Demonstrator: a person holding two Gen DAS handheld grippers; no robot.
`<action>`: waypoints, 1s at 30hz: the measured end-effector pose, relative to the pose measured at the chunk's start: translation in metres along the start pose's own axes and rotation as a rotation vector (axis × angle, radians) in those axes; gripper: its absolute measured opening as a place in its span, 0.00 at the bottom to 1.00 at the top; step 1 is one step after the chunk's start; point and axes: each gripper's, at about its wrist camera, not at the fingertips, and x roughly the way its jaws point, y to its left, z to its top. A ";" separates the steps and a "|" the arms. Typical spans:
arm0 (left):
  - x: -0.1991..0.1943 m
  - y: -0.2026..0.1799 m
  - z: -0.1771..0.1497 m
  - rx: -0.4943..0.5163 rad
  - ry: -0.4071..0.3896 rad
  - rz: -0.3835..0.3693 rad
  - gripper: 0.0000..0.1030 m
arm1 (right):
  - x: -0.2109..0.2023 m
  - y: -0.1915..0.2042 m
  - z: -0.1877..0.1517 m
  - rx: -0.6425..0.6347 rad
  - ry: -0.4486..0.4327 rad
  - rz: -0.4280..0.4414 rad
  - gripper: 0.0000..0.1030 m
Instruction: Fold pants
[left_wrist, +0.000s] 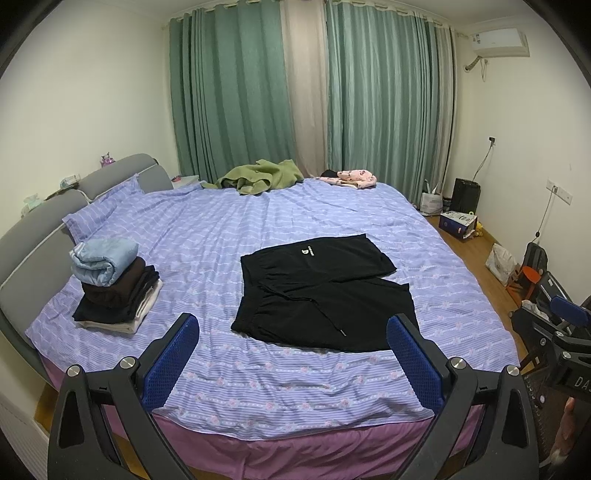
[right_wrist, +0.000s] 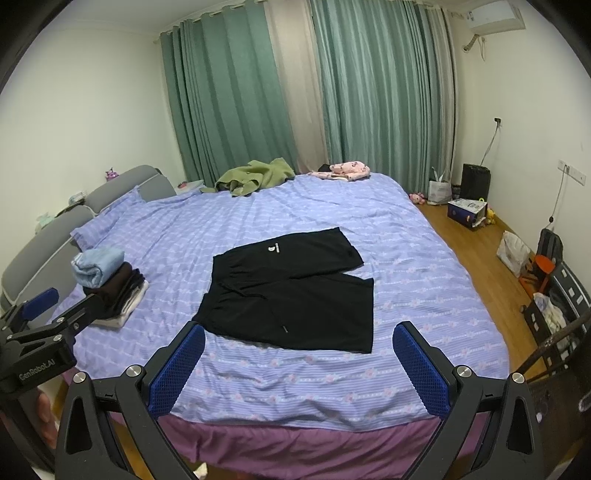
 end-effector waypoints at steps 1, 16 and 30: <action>0.002 0.000 0.001 -0.001 0.001 0.000 1.00 | 0.000 0.000 0.000 0.000 0.000 -0.001 1.00; 0.012 -0.002 0.004 -0.002 0.013 0.001 1.00 | 0.009 0.001 0.000 0.004 0.015 -0.007 1.00; 0.068 0.054 0.000 0.026 0.043 0.018 1.00 | 0.054 0.035 0.000 0.064 0.078 -0.081 1.00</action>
